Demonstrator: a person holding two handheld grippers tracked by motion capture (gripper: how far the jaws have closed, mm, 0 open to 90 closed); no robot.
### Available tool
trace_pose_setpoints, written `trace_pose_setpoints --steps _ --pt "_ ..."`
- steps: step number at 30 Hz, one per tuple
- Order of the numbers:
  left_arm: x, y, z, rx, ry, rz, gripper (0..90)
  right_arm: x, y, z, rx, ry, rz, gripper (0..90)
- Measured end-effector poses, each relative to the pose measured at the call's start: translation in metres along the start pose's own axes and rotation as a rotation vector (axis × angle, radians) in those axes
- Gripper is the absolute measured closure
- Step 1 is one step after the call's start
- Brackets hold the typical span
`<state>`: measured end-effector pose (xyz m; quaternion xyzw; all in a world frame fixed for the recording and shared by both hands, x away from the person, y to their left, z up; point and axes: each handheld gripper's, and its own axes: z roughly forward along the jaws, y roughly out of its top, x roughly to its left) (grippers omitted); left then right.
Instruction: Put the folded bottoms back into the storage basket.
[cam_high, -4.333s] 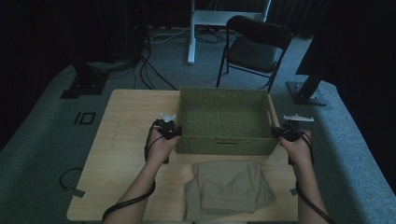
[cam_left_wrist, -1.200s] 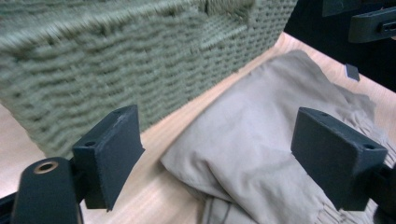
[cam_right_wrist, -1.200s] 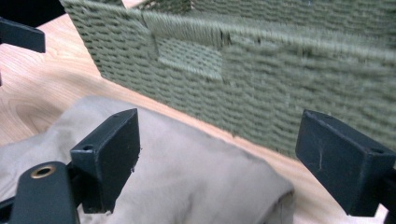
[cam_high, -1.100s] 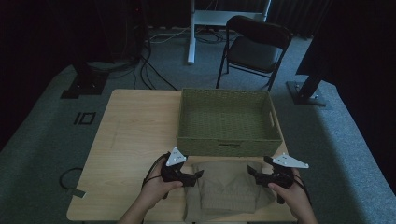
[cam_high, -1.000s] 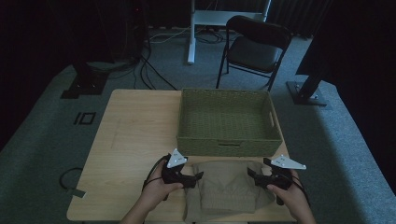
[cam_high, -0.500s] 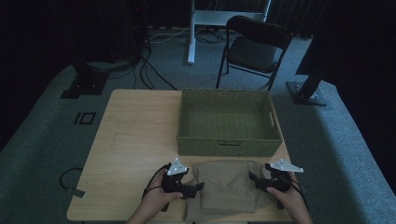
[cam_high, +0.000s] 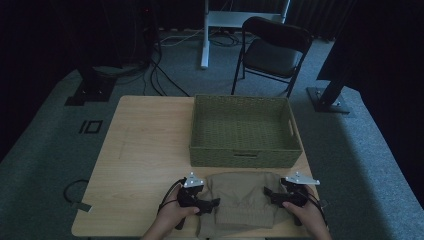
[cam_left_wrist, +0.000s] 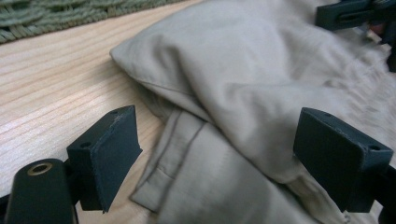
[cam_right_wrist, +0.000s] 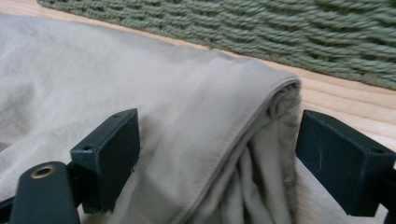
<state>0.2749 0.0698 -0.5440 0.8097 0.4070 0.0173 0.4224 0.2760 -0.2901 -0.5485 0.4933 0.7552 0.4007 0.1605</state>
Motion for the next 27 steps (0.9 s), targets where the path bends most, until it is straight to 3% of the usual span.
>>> trace_pose_setpoints --steps 6,12,17,20,23,27 --pt "0.003 0.002 0.007 -0.007 0.023 -0.003 15.2 0.002 -0.002 0.004 0.029 0.006 -0.012 13.5" --pt "-0.002 0.002 0.011 0.001 0.037 0.047 15.3 0.004 -0.003 0.004 0.045 0.000 -0.041 13.9" --pt "-0.005 0.004 0.016 0.005 0.038 0.118 16.8 0.004 -0.006 0.004 0.034 -0.010 -0.058 14.0" --pt "-0.006 0.005 0.020 -0.009 0.019 0.156 27.0 0.007 -0.007 0.004 0.039 -0.033 -0.069 15.1" --pt "-0.005 0.007 0.023 -0.013 0.011 0.154 42.4 0.010 -0.007 0.003 0.037 -0.062 -0.065 20.1" --pt "-0.005 0.012 0.028 -0.003 0.004 0.176 57.7 0.012 -0.008 0.000 0.035 -0.056 -0.076 36.9"
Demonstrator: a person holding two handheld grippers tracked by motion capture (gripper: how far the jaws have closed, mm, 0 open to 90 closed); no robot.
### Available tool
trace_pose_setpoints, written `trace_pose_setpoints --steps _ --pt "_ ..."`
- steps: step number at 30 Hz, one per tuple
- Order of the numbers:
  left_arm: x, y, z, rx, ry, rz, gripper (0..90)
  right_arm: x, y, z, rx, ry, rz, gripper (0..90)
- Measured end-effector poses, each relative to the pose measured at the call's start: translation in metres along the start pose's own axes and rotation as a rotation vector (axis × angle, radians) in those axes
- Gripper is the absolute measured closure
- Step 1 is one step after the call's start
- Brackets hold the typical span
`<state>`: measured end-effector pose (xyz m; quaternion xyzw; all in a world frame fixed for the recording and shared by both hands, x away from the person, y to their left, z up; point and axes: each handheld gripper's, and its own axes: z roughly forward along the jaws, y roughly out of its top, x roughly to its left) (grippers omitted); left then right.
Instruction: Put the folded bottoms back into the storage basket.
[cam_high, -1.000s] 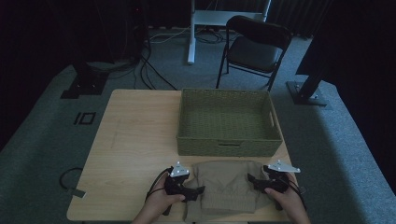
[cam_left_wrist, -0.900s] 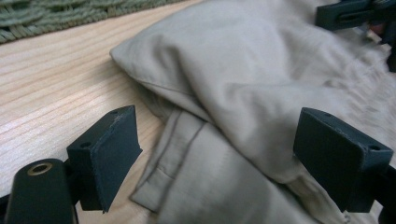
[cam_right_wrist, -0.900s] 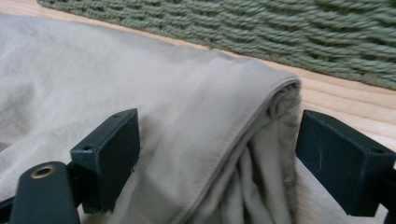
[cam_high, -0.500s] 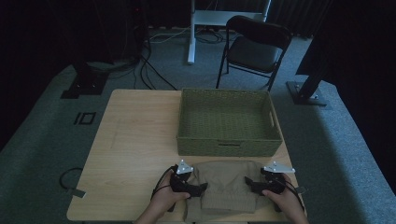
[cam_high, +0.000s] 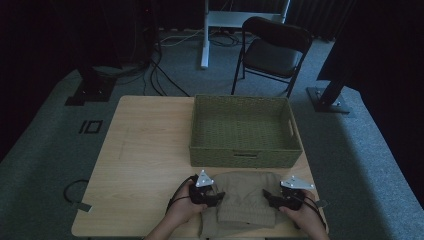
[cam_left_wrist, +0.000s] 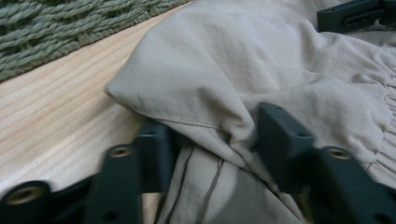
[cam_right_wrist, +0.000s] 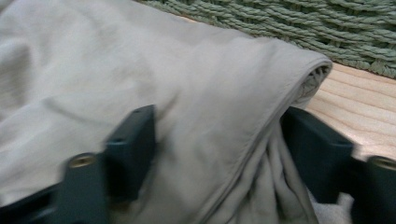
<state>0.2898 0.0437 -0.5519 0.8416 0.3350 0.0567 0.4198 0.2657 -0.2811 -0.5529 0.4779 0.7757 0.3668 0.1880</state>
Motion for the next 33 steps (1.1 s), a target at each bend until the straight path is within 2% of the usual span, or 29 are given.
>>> trace_pose_setpoints --steps 2,5,7,10,12,15,21,22,26,28,33 --pt "0.002 0.004 0.004 0.006 -0.004 0.013 65.3 0.001 0.001 -0.002 0.016 0.014 -0.005 45.9" --pt "0.008 0.011 0.010 0.010 0.002 0.024 74.4 0.005 0.004 -0.005 0.047 0.043 -0.002 64.0" --pt "0.013 0.016 0.014 0.018 -0.010 0.003 78.5 0.009 0.005 -0.006 0.068 0.062 0.007 72.1" --pt "0.019 0.023 0.016 0.041 -0.026 -0.030 81.9 0.011 0.005 -0.006 0.068 0.075 0.013 75.8" --pt "0.020 0.025 0.016 0.056 -0.026 -0.031 82.4 0.011 0.005 -0.006 0.067 0.072 0.029 77.7" --pt "0.018 0.029 0.014 0.078 -0.017 -0.006 83.3 0.011 0.007 -0.008 0.071 0.074 0.055 79.9" --pt "0.016 0.033 -0.002 0.024 -0.020 -0.022 83.9 0.014 0.013 -0.011 0.051 0.085 0.061 80.8" --pt "0.016 0.034 -0.005 0.014 -0.025 -0.029 83.9 0.014 0.014 -0.012 0.041 0.094 0.078 80.9" --pt "0.015 0.036 -0.018 -0.017 -0.046 -0.048 83.9 0.016 0.020 -0.015 0.036 0.101 0.074 81.1" --pt "0.015 0.037 -0.025 -0.044 -0.042 -0.045 83.8 0.017 0.024 -0.018 0.016 0.111 0.079 81.2" --pt "0.013 0.043 -0.042 -0.064 -0.045 -0.038 83.8 0.019 0.034 -0.027 -0.019 0.127 0.082 81.2"
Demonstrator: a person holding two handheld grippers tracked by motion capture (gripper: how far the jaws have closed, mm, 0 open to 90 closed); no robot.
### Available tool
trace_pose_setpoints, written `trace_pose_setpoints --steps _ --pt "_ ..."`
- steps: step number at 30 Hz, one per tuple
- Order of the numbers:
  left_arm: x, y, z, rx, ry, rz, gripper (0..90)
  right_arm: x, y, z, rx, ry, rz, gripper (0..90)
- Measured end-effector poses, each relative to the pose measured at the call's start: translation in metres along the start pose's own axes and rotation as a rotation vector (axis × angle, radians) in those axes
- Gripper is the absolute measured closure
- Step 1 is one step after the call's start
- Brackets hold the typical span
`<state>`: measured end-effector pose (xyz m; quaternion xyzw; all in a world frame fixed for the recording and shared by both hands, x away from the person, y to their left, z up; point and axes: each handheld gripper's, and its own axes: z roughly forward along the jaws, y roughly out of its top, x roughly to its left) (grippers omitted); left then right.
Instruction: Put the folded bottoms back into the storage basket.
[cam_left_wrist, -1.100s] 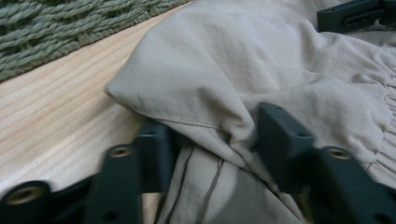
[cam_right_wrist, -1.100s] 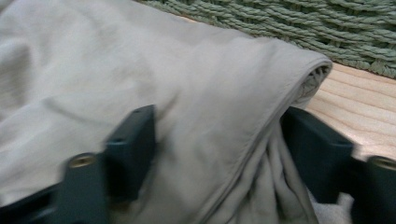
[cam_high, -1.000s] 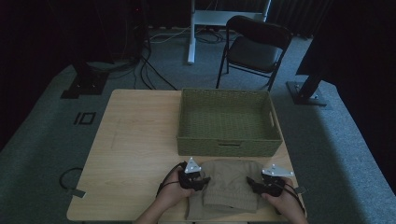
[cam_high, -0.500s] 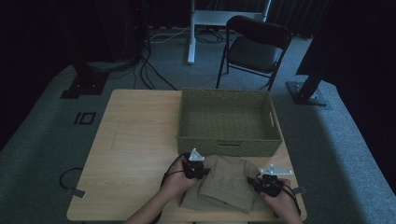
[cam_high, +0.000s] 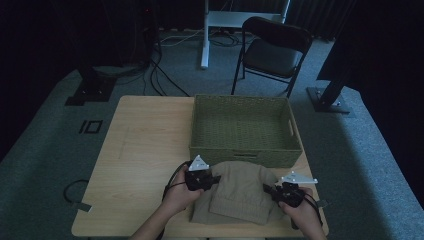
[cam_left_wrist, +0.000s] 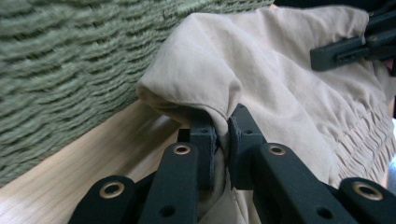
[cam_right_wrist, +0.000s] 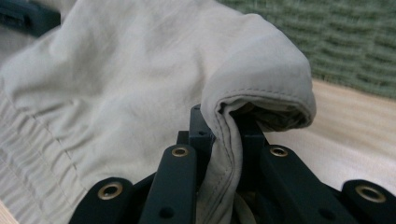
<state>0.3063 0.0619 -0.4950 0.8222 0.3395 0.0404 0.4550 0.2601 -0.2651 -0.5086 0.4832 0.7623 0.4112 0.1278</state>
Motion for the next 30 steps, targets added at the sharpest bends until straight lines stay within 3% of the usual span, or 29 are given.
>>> trace_pose_setpoints --steps 14,18,30 --pt "-0.003 0.023 -0.031 -0.099 -0.002 0.028 84.0 0.004 0.034 -0.025 -0.103 0.022 -0.022 81.4" --pt "-0.002 0.028 -0.036 -0.111 -0.007 0.021 84.4 0.006 0.042 -0.030 -0.126 0.032 -0.024 81.4" --pt "-0.005 0.061 -0.060 -0.135 0.004 0.071 85.0 0.010 0.068 -0.044 -0.168 0.045 -0.054 81.4"
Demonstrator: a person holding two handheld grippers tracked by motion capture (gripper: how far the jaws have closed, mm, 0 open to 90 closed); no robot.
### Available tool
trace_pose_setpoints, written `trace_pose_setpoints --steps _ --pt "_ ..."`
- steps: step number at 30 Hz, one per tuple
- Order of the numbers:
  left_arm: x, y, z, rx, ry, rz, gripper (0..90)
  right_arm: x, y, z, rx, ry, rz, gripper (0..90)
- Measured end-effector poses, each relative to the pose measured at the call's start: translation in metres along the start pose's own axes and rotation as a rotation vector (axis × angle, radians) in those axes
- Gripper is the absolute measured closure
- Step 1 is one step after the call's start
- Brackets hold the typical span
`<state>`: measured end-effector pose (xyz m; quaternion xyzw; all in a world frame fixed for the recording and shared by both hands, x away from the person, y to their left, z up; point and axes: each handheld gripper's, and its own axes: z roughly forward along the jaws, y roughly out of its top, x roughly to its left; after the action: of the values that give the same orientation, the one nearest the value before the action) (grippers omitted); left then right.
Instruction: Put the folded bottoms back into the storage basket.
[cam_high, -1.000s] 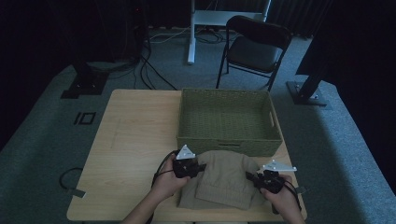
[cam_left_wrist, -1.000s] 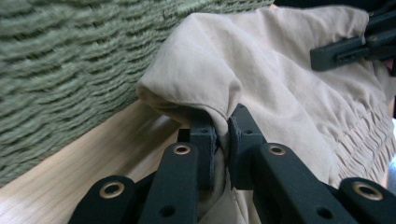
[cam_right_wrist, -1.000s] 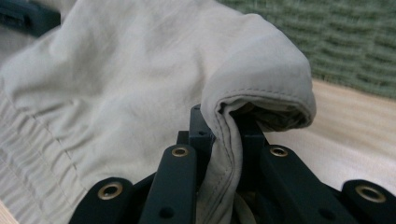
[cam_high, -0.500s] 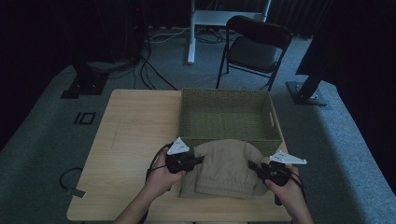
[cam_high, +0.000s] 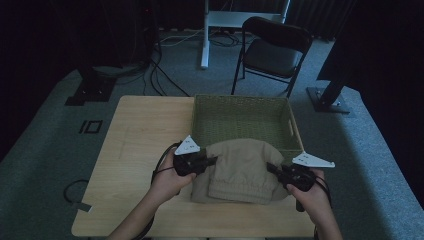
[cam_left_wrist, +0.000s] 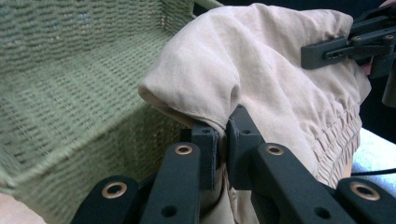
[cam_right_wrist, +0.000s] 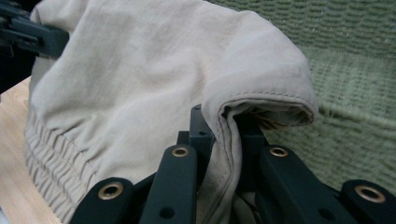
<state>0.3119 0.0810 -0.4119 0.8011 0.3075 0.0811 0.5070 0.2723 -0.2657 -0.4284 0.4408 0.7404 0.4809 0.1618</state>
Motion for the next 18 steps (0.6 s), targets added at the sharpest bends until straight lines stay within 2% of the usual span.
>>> trace_pose_setpoints --steps 2,5,8,12,16,18 --pt "0.000 0.005 -0.003 -0.006 0.003 0.009 85.0 0.001 0.005 -0.001 -0.002 -0.005 -0.012 81.4" --pt "0.002 0.011 -0.006 -0.019 -0.002 -0.004 85.0 0.001 0.012 -0.002 -0.011 -0.004 -0.023 81.4" --pt "0.005 0.018 -0.008 -0.036 -0.001 0.000 85.0 0.001 0.020 -0.004 -0.029 -0.004 -0.022 81.4" --pt "0.008 0.024 -0.010 -0.045 0.007 0.012 85.1 0.001 0.031 -0.005 -0.048 -0.010 -0.037 81.4" --pt "0.012 0.039 -0.013 -0.055 0.029 0.033 85.1 0.000 0.043 -0.005 -0.066 -0.004 -0.035 81.5" --pt "0.013 0.042 -0.014 -0.053 0.026 0.031 85.1 -0.001 0.047 -0.005 -0.076 -0.001 -0.031 81.5"
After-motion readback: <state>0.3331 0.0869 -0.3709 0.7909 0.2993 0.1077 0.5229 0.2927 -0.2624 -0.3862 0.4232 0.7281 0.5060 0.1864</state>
